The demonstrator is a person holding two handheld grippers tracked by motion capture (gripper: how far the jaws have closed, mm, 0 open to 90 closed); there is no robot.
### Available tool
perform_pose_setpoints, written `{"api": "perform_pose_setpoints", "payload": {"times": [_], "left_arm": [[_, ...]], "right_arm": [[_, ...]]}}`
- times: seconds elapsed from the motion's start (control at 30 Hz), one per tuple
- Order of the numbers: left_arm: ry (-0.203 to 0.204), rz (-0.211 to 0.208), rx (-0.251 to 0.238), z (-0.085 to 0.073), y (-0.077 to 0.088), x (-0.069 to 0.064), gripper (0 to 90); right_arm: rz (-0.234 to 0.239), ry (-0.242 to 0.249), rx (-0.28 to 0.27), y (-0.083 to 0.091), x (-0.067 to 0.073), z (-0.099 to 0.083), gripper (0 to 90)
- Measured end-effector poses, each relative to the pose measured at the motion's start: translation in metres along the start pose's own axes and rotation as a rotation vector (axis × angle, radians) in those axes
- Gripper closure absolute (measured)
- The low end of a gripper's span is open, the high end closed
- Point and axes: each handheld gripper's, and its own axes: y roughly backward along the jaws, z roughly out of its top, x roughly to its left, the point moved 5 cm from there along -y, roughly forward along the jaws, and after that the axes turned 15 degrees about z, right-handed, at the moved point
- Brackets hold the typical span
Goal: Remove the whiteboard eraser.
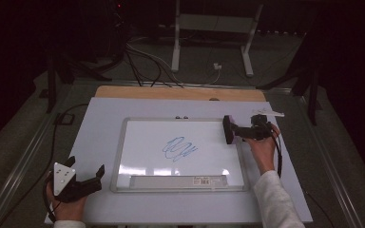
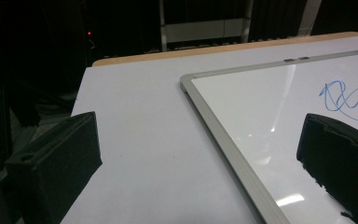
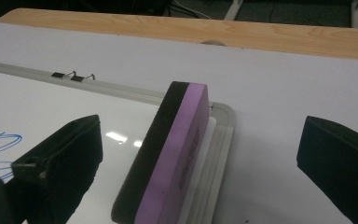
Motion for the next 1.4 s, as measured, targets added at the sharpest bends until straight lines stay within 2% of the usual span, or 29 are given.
{"api": "perform_pose_setpoints", "payload": {"times": [0.33, 0.53, 0.6, 0.63, 0.67, 0.7, 0.8, 0.83, 0.87, 0.9, 1.1, 1.23, 1.4], "left_arm": [[-0.006, 0.000, 0.000, 0.000, 0.000, 0.000, 0.4], [-0.006, 0.000, 0.001, 0.000, 0.000, 0.000, 0.4], [-0.009, -0.001, 0.001, 0.000, 0.000, -0.001, 0.4], [-0.009, -0.001, 0.001, 0.000, 0.000, -0.001, 0.4], [-0.010, -0.002, 0.001, 0.000, 0.000, -0.001, 0.4], [-0.009, -0.002, 0.000, 0.000, 0.000, -0.001, 0.4], [-0.010, -0.001, 0.001, 0.000, 0.000, -0.001, 0.4], [-0.010, -0.001, 0.001, 0.000, 0.000, -0.001, 0.4], [-0.011, -0.001, 0.001, 0.000, 0.000, -0.001, 0.4], [-0.010, -0.001, 0.001, 0.000, 0.000, -0.001, 0.4], [-0.011, -0.002, -0.001, 0.000, 0.000, -0.002, 0.4], [-0.012, -0.002, -0.001, 0.000, 0.000, -0.002, 0.4], [-0.013, -0.001, -0.001, 0.000, 0.000, -0.002, 0.4]], "right_arm": [[0.002, -0.038, 0.016, -0.007, -0.006, -0.004, 0.7], [0.020, -0.070, 0.031, -0.009, -0.008, -0.007, 7.1], [0.026, -0.083, 0.033, -0.010, -0.009, -0.008, 11.7], [0.031, -0.112, 0.035, -0.010, -0.010, -0.009, 19.7], [0.038, -0.129, 0.034, -0.010, -0.010, -0.009, 23.8], [0.038, -0.129, 0.034, -0.010, -0.010, -0.009, 23.8], [0.078, -0.167, 0.051, -0.013, -0.010, -0.013, 34.0], [0.101, -0.196, 0.061, -0.016, -0.010, -0.016, 38.2], [0.101, -0.196, 0.061, -0.016, -0.010, -0.016, 38.2], [0.118, -0.223, 0.059, -0.017, -0.009, -0.016, 41.4], [0.133, -0.246, 0.063, -0.018, -0.008, -0.016, 45.2], [0.140, -0.248, 0.063, -0.019, -0.008, -0.017, 44.1], [0.152, -0.213, 0.090, -0.030, 0.003, -0.017, 40.2]]}}
